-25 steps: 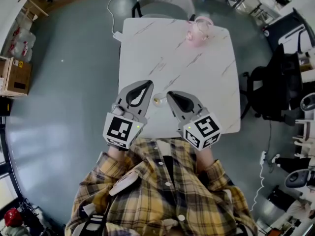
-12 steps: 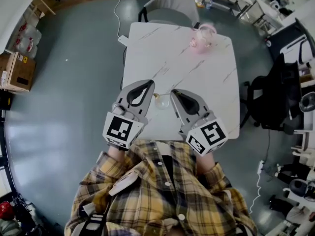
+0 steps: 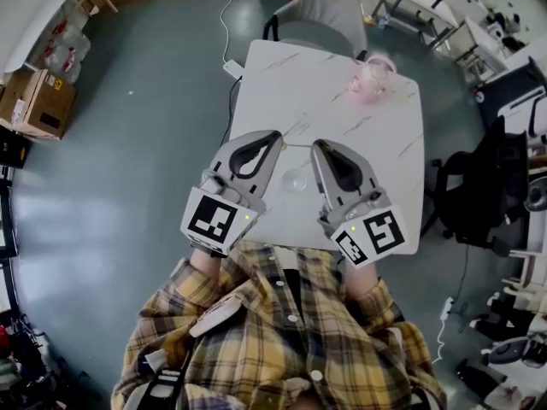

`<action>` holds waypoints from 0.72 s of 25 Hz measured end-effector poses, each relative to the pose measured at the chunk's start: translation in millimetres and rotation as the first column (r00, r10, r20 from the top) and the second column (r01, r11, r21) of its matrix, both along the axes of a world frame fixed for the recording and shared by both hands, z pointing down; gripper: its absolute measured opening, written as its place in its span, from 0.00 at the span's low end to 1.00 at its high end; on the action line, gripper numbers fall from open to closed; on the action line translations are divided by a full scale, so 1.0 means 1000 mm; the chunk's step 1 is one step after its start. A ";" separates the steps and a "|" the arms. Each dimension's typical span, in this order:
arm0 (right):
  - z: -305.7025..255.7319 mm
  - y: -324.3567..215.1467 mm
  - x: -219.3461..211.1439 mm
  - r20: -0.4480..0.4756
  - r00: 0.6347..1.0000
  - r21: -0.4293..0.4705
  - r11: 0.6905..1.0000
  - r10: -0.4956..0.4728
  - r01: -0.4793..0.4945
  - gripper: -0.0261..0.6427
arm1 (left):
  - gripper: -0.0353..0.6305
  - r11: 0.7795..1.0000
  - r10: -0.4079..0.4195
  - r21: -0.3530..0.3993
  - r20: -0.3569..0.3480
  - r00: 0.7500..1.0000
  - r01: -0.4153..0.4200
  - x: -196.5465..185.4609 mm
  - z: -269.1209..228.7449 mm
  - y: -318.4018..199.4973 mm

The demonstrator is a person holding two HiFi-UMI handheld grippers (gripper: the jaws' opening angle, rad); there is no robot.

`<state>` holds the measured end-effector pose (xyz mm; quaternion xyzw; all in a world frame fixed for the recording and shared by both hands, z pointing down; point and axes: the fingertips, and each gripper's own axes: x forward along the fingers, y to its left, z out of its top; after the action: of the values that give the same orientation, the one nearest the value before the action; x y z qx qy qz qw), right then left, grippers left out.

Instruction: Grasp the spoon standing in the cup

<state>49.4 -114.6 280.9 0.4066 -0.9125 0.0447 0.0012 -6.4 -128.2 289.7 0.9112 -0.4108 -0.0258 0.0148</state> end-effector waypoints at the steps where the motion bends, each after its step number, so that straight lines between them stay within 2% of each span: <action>1: -0.003 -0.002 -0.001 0.002 1.000 0.010 1.000 -0.001 0.001 0.09 | 0.08 1.000 -0.001 0.005 -0.004 1.000 0.001 -0.002 -0.003 0.000; 9: -0.027 -0.014 0.003 0.008 1.000 0.072 0.997 0.018 -0.019 0.09 | 0.08 0.999 0.025 0.031 -0.029 0.999 -0.024 -0.001 -0.025 0.001; 18: -0.033 -0.015 0.017 0.008 0.999 0.080 0.996 0.045 -0.045 0.09 | 0.08 0.998 0.058 0.037 -0.036 0.998 -0.057 0.007 -0.031 -0.004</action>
<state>66.1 -130.0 247.6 0.4266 -0.9042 0.0096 -0.0190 0.5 -132.1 258.2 0.9222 -0.3835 -0.0494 0.0070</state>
